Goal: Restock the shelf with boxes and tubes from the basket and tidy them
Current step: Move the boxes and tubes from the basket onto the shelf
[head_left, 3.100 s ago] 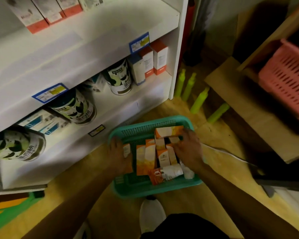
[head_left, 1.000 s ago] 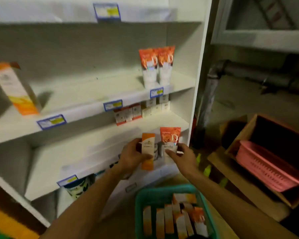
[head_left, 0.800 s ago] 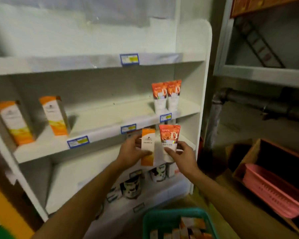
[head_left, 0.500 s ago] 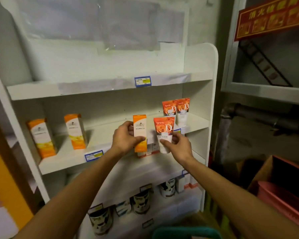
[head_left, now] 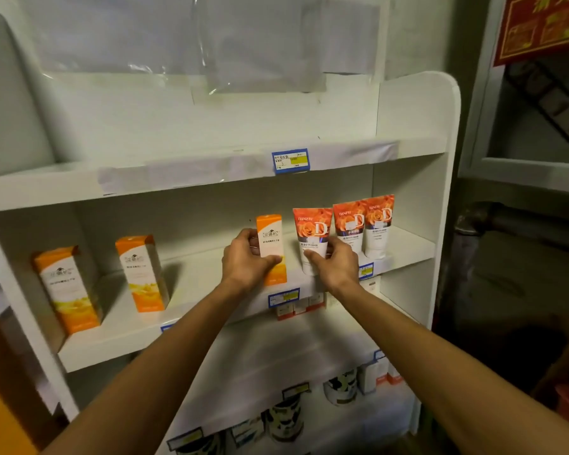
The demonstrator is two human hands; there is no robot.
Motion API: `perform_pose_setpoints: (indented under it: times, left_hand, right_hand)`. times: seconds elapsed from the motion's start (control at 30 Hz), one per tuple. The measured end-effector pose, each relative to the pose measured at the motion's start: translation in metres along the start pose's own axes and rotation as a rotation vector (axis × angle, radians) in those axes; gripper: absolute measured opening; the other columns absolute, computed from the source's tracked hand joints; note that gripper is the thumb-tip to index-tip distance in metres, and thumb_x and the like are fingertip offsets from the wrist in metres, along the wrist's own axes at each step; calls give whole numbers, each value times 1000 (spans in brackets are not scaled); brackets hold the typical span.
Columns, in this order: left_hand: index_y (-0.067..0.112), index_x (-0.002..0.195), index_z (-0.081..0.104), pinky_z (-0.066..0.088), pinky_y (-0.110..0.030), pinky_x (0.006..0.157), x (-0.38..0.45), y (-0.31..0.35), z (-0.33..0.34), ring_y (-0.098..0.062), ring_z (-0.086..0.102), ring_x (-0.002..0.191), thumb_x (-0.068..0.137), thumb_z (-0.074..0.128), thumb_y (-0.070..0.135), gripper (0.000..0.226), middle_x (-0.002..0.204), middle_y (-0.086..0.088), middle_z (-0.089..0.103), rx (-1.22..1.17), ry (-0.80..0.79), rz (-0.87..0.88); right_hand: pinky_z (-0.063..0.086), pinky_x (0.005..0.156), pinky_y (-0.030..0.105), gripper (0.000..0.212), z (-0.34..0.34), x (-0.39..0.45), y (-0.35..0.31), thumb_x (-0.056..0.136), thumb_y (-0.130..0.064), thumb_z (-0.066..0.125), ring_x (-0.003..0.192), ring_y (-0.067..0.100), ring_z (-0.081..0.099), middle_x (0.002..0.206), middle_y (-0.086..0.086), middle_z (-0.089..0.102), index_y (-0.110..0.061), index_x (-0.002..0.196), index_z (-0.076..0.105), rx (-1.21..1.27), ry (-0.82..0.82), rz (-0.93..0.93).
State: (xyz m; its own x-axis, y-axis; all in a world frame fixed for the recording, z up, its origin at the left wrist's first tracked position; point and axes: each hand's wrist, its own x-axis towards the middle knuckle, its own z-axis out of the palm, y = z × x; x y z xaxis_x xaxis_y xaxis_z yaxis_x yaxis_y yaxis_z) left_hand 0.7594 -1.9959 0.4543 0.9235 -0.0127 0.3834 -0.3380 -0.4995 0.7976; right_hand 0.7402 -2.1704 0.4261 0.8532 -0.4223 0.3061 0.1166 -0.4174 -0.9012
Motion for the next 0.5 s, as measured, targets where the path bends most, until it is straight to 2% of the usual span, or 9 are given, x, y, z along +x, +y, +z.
perform_pose_setpoints:
  times: [0.1,0.2,0.37,0.5]
  left_hand:
    - [16,125,56,51,-13,65,13,-7,10,-8,62,90,77,86,16,57,111,3,66,-16,9,9]
    - [17,125,56,47,-9,60,22,-12,15,-6,61,88,79,84,16,54,107,7,62,-17,6,20]
    - [16,127,55,49,-12,64,29,-15,16,-8,61,89,80,83,15,55,106,6,62,-13,-14,10]
    - [15,131,53,55,-21,74,23,-17,19,-11,62,95,84,79,15,54,123,-2,66,14,-43,-24]
  right_hand:
    - [53,93,39,35,16,17,4,89,-32,72,109,23,65,118,4,69,-18,119,61,-39,20,-7]
    - [52,95,40,36,29,33,7,90,-30,70,111,25,64,120,5,67,-16,122,60,-47,8,11]
    - [52,99,44,39,35,43,7,92,-24,69,117,27,61,126,7,63,-14,127,55,-49,-33,36]
    - [49,104,48,50,29,26,12,95,-20,64,130,30,52,139,10,54,-11,138,43,-107,-31,33]
